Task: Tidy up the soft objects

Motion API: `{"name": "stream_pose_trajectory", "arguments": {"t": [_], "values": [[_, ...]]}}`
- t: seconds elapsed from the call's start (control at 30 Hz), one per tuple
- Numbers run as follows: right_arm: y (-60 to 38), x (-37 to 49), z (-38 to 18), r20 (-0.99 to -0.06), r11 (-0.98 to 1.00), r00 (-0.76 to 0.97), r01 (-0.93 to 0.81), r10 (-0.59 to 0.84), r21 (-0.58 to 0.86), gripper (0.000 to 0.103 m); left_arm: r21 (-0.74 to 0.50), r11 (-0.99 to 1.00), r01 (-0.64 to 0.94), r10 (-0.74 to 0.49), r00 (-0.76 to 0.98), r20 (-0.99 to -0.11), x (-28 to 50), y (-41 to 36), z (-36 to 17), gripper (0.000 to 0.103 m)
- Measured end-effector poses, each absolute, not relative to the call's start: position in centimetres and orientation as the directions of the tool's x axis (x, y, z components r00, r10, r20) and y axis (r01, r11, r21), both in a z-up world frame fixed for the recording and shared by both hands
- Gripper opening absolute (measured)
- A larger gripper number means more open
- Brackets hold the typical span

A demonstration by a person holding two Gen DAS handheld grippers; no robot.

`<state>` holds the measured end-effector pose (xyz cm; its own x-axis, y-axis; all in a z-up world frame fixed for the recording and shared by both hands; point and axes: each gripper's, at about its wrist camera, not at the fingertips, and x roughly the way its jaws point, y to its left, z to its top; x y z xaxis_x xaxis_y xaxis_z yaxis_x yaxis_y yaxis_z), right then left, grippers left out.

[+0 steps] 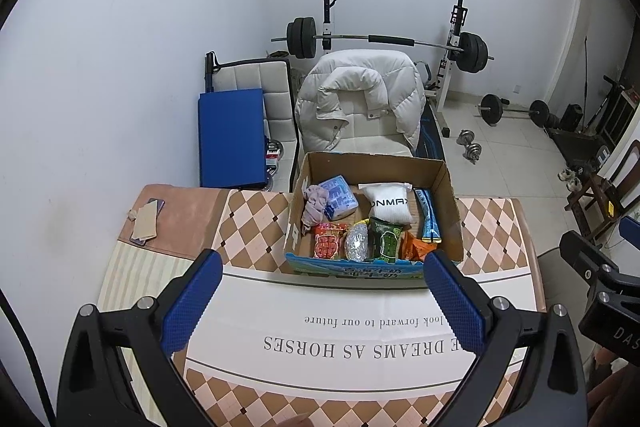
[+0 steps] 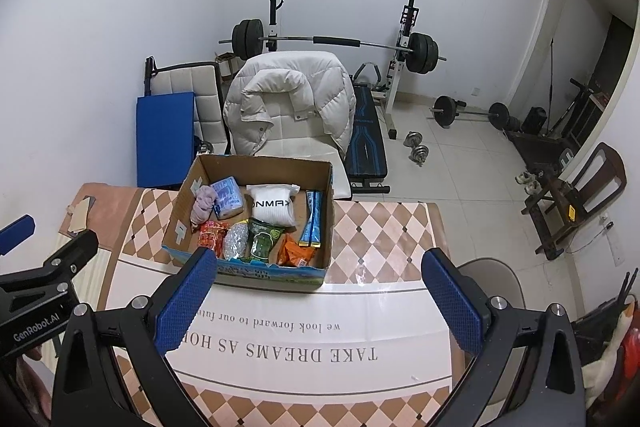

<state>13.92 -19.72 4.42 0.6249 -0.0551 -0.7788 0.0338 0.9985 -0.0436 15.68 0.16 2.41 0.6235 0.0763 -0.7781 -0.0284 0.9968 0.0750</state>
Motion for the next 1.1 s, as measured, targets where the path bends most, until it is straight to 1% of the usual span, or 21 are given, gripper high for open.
{"name": "stream_pose_trajectory", "arguments": {"t": [1.1], "values": [[-19.8,13.1,3.5,-0.779,0.998,0.625,0.034,-0.056,-0.045,0.103,0.062,0.997,-0.036,0.070,0.622,-0.780,15.4,-0.5,3.2,0.103]]}}
